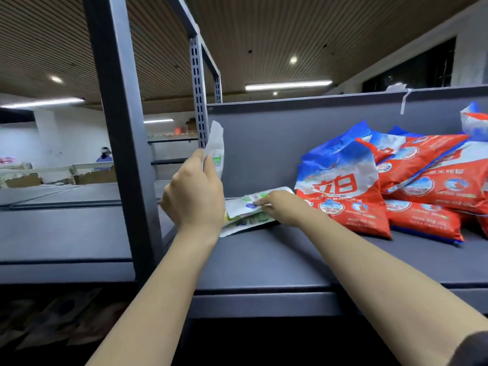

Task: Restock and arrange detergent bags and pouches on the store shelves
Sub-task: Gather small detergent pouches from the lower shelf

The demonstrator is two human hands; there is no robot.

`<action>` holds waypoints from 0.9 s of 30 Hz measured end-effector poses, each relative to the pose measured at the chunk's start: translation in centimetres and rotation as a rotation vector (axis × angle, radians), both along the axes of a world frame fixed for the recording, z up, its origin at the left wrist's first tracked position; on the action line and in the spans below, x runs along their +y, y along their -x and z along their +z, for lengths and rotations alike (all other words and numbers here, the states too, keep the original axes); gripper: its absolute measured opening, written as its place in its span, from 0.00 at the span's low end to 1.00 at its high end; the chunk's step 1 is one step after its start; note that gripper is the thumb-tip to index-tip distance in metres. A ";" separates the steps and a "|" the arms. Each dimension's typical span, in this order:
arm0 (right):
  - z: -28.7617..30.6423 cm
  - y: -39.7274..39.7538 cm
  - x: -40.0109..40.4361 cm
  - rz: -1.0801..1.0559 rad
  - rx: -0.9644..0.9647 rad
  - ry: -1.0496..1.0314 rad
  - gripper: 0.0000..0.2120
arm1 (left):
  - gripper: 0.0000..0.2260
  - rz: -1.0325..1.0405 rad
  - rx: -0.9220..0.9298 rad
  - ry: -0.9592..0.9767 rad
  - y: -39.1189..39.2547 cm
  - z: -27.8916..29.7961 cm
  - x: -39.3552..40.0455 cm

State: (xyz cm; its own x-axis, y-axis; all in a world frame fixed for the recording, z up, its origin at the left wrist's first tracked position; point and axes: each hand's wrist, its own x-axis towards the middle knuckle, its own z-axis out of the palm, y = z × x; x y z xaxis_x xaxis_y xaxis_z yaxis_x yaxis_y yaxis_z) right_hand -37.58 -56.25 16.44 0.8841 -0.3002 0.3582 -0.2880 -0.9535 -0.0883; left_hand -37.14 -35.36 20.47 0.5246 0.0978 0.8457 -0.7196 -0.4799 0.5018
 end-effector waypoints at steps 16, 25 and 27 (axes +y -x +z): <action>-1.6 4.0 -0.8 -0.092 0.038 -0.029 0.28 | 0.32 -0.318 0.426 -0.944 -9.1 -3.8 -13.9; -1.2 5.4 0.6 -0.103 0.026 -0.068 0.27 | 0.20 -0.345 0.270 -0.818 -7.6 -3.2 -11.8; -1.1 6.0 1.1 -0.106 0.009 -0.075 0.25 | 0.19 -0.295 0.280 -0.828 -7.1 -3.2 -10.7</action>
State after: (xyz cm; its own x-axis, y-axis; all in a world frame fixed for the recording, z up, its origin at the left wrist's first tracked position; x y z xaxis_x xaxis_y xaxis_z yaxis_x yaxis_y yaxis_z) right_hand -43.55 -55.13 15.30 0.8489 -0.4178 0.3238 -0.3879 -0.9085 -0.1555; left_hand -29.99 -46.06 17.24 0.6281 -0.6519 0.4249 -0.7739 -0.5801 0.2540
